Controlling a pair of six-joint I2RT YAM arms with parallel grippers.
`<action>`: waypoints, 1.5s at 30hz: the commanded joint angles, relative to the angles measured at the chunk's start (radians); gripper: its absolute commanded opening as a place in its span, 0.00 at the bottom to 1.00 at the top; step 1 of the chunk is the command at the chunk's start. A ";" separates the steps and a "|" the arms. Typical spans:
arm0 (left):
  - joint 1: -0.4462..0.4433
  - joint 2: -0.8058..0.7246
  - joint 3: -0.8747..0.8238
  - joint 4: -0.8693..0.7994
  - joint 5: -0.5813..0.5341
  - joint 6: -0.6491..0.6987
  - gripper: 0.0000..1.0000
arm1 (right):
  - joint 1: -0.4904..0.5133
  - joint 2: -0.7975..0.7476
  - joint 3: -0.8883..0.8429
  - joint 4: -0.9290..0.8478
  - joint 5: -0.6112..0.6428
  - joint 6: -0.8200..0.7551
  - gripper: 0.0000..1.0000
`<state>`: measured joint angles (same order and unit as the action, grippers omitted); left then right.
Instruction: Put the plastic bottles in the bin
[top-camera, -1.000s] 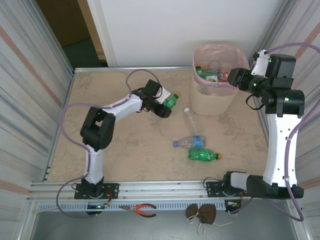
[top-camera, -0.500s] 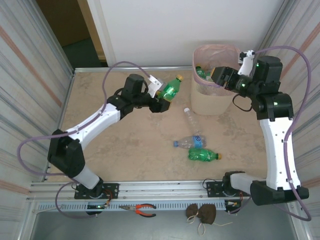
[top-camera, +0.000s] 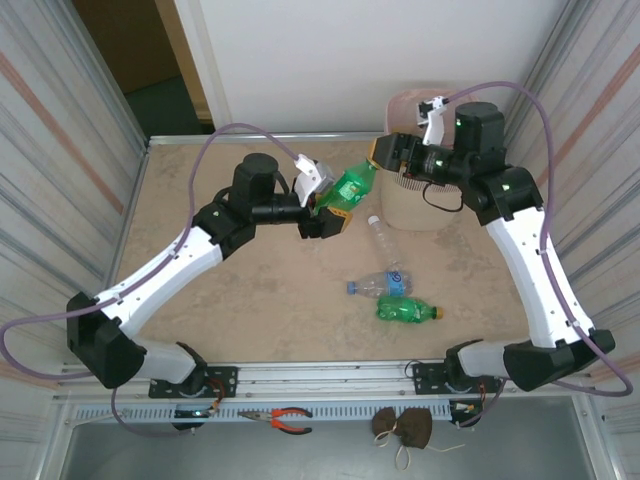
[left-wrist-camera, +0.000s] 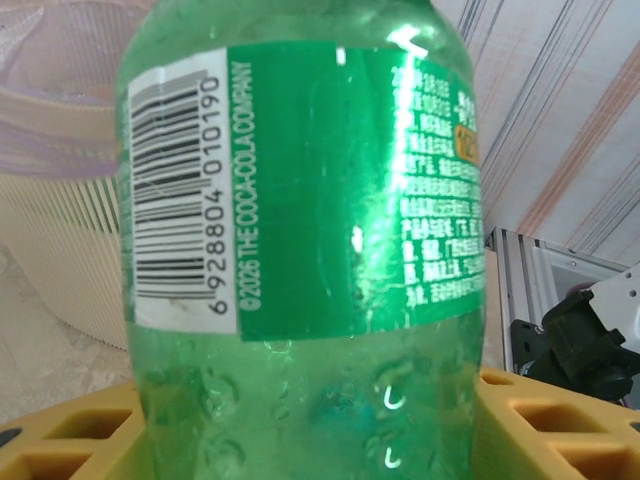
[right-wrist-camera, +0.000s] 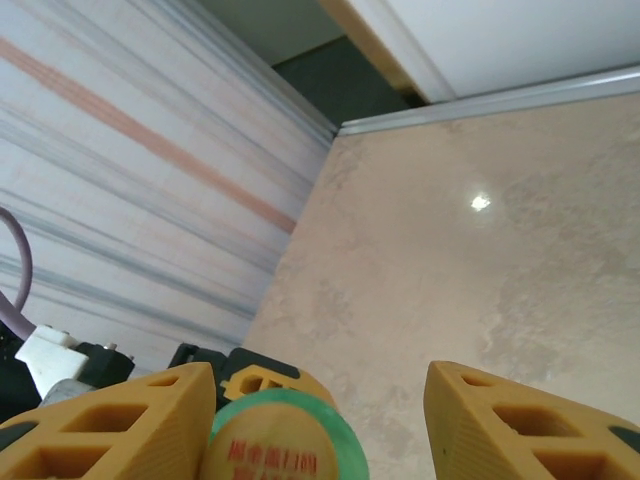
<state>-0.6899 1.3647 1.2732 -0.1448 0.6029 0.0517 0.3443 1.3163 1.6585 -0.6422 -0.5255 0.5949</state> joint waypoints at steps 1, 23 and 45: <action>-0.010 -0.037 -0.008 0.013 0.004 0.021 0.53 | 0.025 -0.006 0.002 0.059 -0.021 0.046 0.51; -0.003 -0.100 -0.029 0.039 -0.044 0.016 0.71 | 0.024 -0.034 0.012 0.086 0.127 0.037 0.25; 0.138 -0.085 -0.041 0.061 -0.008 0.025 0.77 | -0.254 0.190 0.155 0.401 0.469 -0.822 0.27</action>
<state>-0.5655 1.2716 1.2404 -0.1211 0.5678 0.0589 0.0963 1.4628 1.8057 -0.3553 -0.0971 0.0219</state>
